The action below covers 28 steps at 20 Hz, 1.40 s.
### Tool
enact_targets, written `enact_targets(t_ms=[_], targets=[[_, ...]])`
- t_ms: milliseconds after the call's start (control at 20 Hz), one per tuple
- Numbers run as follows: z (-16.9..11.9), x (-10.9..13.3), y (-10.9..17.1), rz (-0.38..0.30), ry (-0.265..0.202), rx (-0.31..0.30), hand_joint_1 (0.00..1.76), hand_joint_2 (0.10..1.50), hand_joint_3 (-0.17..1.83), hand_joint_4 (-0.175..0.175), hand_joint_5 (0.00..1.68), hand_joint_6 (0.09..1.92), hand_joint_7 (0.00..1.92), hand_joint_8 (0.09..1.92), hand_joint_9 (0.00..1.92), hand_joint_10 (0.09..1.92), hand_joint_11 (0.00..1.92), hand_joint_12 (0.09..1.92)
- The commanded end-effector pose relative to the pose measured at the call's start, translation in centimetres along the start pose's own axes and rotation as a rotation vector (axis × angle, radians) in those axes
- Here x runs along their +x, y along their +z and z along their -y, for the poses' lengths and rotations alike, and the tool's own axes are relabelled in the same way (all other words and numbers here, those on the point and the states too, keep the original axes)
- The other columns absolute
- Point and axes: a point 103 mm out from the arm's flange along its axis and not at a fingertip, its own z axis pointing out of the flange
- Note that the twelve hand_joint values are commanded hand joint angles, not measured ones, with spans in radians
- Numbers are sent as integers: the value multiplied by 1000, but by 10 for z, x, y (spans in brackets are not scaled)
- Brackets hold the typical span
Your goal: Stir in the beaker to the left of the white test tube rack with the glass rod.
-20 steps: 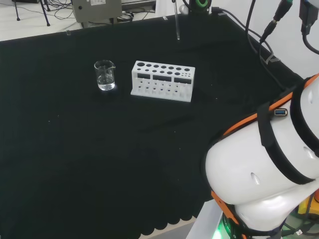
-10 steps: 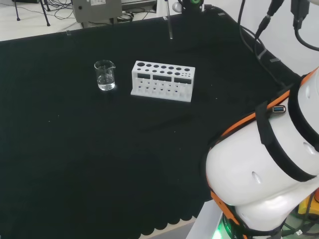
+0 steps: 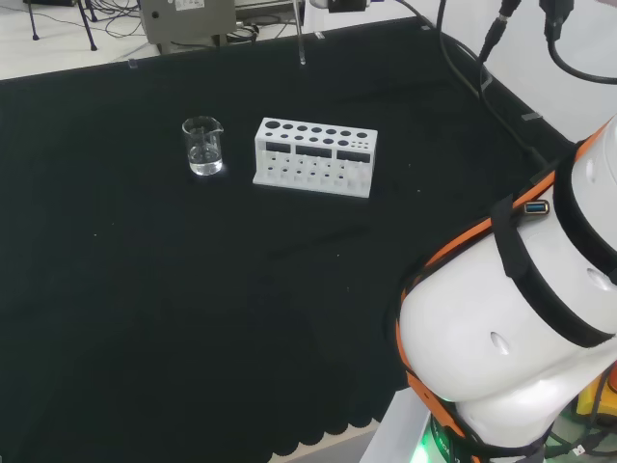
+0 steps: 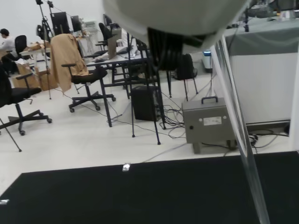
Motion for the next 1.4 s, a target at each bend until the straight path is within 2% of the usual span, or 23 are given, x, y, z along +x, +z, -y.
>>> enact_targets(t_ms=[50, 350, 750, 1050, 1400], targets=[[-11, 16, -9, -13, -35, -11, 1325, 590, 813, -175, 1226, 561, 1288, 983, 1623, 754, 1654, 730], [-27, 35, -9, -38, -79, -26, 1325, 589, 815, -175, 1229, 558, 1288, 983, 1625, 752, 1655, 731], [-36, 58, 11, -76, -160, -9, 1326, 588, 815, -175, 1231, 554, 1288, 983, 1627, 749, 1654, 732], [-35, 71, 24, -101, -188, 4, 1326, 588, 815, -175, 1231, 552, 1288, 983, 1628, 748, 1654, 732], [-50, 91, 38, -129, -219, 13, 1326, 589, 813, -175, 1231, 551, 1288, 983, 1629, 748, 1655, 733]])
